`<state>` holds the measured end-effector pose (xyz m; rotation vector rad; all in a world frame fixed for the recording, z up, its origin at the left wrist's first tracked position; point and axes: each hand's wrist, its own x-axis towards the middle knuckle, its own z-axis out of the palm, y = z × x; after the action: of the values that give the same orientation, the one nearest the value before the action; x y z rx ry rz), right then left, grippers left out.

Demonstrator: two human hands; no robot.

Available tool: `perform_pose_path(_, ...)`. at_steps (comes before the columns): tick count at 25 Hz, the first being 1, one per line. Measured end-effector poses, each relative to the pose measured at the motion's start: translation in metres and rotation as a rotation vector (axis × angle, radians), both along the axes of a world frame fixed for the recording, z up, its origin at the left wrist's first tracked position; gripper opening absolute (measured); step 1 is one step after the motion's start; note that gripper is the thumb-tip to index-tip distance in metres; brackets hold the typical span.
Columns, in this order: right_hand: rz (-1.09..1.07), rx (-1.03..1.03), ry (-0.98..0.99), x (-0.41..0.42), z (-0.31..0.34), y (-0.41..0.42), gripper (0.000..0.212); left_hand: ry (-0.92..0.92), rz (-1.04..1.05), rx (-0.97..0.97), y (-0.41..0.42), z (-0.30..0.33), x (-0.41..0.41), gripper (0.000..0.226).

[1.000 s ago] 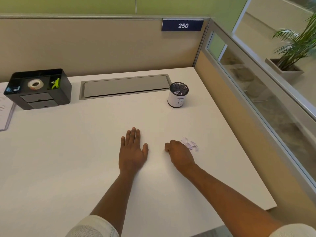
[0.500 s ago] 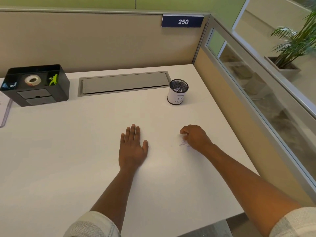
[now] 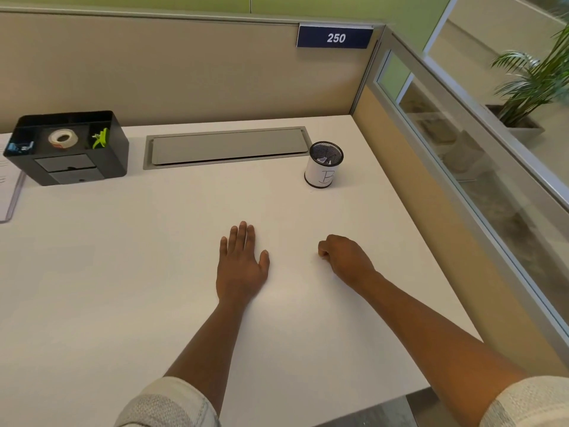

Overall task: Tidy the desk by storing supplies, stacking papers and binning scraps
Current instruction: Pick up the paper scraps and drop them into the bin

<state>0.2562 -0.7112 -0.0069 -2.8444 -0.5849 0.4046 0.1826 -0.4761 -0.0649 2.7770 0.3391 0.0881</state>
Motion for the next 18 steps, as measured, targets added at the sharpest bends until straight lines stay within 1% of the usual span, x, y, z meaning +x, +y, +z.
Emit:
perform_pose_path(2, -0.05, 0.064, 0.007, 0.008, 0.003, 0.0, 0.02, 0.007, -0.002, -0.002, 0.001, 0.0, 0.0, 0.07)
perform_pose_path(4, -0.142, 0.226, 0.001, 0.019, 0.011, -0.001, 0.021, 0.005, -0.001, 0.002, 0.0, 0.0, 0.0, 0.07)
perform_pose_path(6, -0.263, 0.385, 0.001, 0.033, 0.023, 0.0, 0.018, 0.005, 0.0, 0.002, 0.001, 0.001, 0.001, 0.07)
perform_pose_path(9, -0.44, 0.568, 0.065, 0.059, 0.042, 0.002, 0.014, 0.007, -0.006, 0.005, 0.0, 0.0, 0.0, 0.069)
perform_pose_path(11, -0.48, 0.67, 0.054, 0.078, 0.056, 0.007, 0.013, 0.002, -0.006, 0.005, 0.0, 0.0, 0.0, 0.069)
perform_pose_path(14, -0.449, 0.725, -0.037, 0.114, 0.079, 0.018, 0.013, -0.008, -0.002, 0.004, 0.0, -0.001, 0.0, 0.07)
perform_pose_path(18, -0.464, 0.703, -0.134, 0.167, 0.1, 0.027, 0.013, -0.021, 0.004, 0.017, -0.001, -0.001, 0.0, 0.069)
